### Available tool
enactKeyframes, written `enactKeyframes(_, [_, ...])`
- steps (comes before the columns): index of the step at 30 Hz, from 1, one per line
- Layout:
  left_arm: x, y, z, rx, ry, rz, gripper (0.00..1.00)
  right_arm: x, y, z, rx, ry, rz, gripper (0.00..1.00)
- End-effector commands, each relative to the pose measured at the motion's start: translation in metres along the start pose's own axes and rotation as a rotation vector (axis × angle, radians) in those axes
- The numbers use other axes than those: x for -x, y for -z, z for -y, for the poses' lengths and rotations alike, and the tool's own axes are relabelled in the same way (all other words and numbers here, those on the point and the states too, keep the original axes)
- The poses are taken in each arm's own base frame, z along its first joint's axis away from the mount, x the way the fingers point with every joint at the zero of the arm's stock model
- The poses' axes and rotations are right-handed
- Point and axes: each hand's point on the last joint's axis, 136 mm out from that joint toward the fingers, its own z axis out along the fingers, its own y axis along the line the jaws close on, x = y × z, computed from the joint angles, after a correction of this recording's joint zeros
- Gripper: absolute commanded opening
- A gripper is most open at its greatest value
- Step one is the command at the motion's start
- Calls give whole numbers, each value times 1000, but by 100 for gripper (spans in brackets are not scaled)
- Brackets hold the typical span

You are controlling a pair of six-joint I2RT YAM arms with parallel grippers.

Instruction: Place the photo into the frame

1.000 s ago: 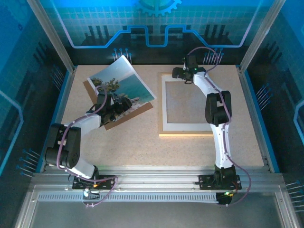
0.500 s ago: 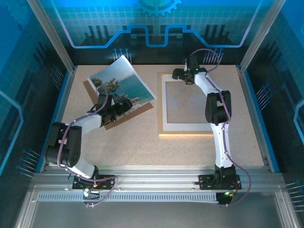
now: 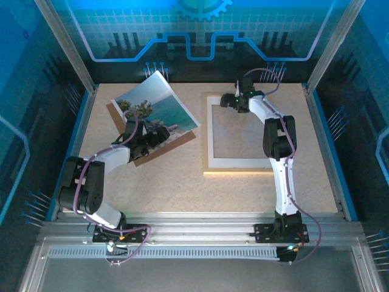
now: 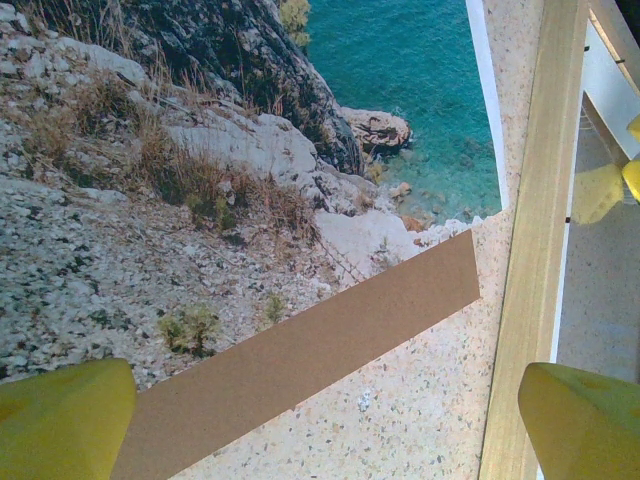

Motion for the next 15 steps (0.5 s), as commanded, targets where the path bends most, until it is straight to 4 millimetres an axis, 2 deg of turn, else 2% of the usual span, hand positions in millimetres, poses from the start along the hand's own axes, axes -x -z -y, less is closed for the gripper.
enactKeyframes(1, [-5,5,6,-30,-7,-10,99,0,27,-8,19,3,-11,90])
enactKeyframes(5, [-4,6,7,-33,-8,-8,99,14,48,-13,20,21,37,90])
enactKeyframes(6, [-4,6,8,-34,-10,-7,99,14,49,-13,17,23,36,90])
enactKeyframes(7, [-3,6,7,-32,-12,-6,99,25,65,-20,27,29,65,90])
enactKeyframes(9, [-1,9,7,-25,-20,4,99,30,77,-27,39,39,82,90])
enactKeyframes(15, [6,11,10,-15,-35,25,99,31,98,-52,60,67,99,90])
